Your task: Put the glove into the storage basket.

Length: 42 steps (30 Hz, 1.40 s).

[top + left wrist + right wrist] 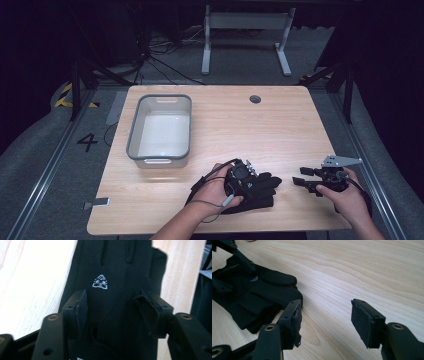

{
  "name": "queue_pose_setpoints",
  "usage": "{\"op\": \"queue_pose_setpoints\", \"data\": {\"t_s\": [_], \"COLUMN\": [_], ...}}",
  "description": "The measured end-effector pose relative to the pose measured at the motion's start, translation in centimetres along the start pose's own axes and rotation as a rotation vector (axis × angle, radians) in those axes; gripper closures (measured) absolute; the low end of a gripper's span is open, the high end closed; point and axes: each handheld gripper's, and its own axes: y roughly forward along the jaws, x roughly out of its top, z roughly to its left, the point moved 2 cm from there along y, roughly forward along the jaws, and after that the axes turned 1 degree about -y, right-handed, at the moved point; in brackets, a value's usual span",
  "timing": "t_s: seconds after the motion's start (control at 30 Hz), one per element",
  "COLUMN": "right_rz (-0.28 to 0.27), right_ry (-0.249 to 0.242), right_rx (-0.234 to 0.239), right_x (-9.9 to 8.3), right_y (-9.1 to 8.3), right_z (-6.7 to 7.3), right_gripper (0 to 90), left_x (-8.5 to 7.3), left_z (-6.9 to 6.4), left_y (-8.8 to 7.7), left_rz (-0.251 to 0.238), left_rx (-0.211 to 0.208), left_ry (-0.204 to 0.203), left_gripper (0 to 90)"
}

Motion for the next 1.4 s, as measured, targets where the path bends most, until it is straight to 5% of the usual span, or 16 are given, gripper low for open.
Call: {"op": "queue_pose_setpoints", "data": {"t_s": [0.33, 0.7, 1.07, 1.4], "right_rz": [-0.008, -0.017, -0.032, -0.031], "right_ry": [0.009, 0.022, 0.028, 0.032], "right_rx": [0.053, 0.072, 0.077, 0.08], "right_x": [0.0, 0.2, 0.3, 0.2], "right_y": [0.2, 0.4, 0.3, 0.3], "right_z": [0.2, 0.4, 0.5, 0.5], "right_gripper": [42.1, 42.4, 42.8, 43.5], "left_x": [-0.3, 0.1, 0.5, 0.6], "left_z": [0.3, -0.4, -0.8, -0.8], "left_y": [1.0, 1.5, 1.5, 1.2], "left_rz": [0.021, 0.071, 0.111, 0.094], "left_rx": [-0.015, 0.02, 0.073, 0.068], "left_ry": [0.002, 0.042, 0.043, -0.002], "left_gripper": [30.4, 25.4, 37.2, 62.9]}}
